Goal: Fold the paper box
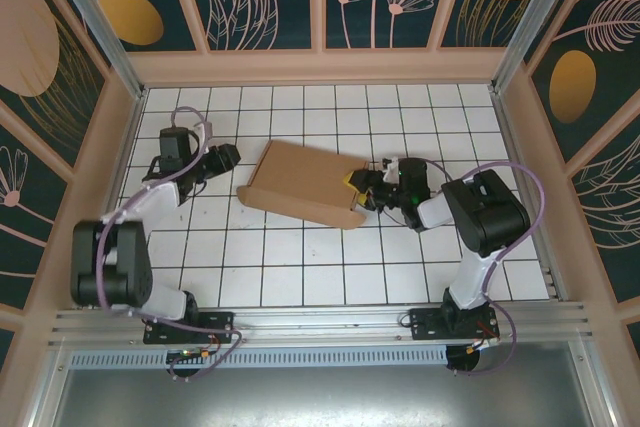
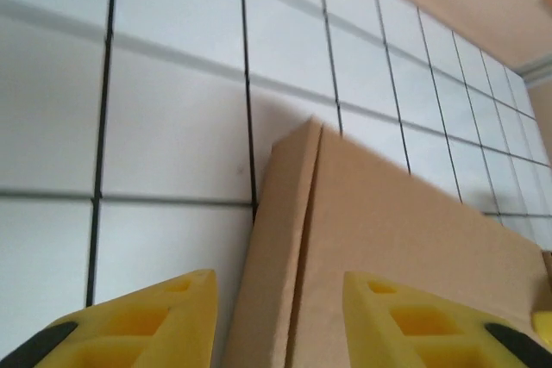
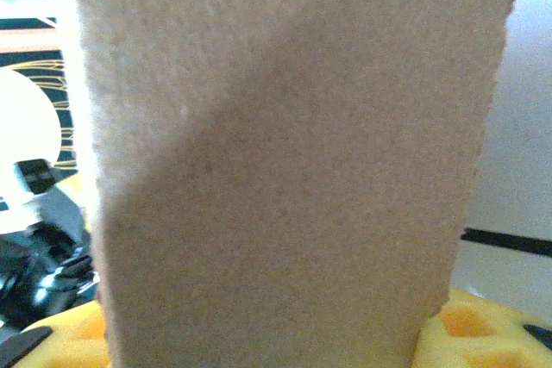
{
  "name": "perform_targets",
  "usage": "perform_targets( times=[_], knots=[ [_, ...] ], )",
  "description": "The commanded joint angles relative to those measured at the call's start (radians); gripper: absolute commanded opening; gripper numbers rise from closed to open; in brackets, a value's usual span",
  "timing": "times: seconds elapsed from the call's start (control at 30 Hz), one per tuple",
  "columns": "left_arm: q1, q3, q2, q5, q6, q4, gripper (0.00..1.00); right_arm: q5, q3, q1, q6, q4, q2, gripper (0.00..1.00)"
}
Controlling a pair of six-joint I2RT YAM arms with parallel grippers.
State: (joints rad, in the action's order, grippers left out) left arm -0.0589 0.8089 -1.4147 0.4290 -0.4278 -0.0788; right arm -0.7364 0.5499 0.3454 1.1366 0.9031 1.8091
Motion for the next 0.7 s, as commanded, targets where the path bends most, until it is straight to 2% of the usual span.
perform_targets(
  times=[0.0,0.17,0.27,0.33,0.47,0.67],
  knots=[
    [-0.180,0.008,0.109,-0.286,0.158,0.096,0.41,-0.062,-0.019,-0.008,0.012,0.056,-0.057,0.47],
    [-0.453,-0.073,0.247,-0.541,0.429,0.059,0.45,-0.093,-0.041,-0.026,0.020,0.042,-0.128,0.47],
    [-0.548,-0.124,0.302,-0.641,0.643,0.009,0.51,-0.104,-0.044,-0.028,0.003,0.002,-0.177,0.47],
    [-0.584,-0.132,0.312,-0.677,0.756,0.000,0.52,-0.111,-0.045,-0.031,-0.004,-0.019,-0.206,0.47],
    [-0.630,-0.164,0.327,-0.680,0.957,-0.018,0.55,-0.115,-0.047,-0.031,-0.026,-0.078,-0.269,0.47],
    [-0.646,-0.172,0.286,-0.672,1.087,-0.016,0.57,-0.121,-0.048,-0.031,-0.034,-0.124,-0.334,0.47]
  ],
)
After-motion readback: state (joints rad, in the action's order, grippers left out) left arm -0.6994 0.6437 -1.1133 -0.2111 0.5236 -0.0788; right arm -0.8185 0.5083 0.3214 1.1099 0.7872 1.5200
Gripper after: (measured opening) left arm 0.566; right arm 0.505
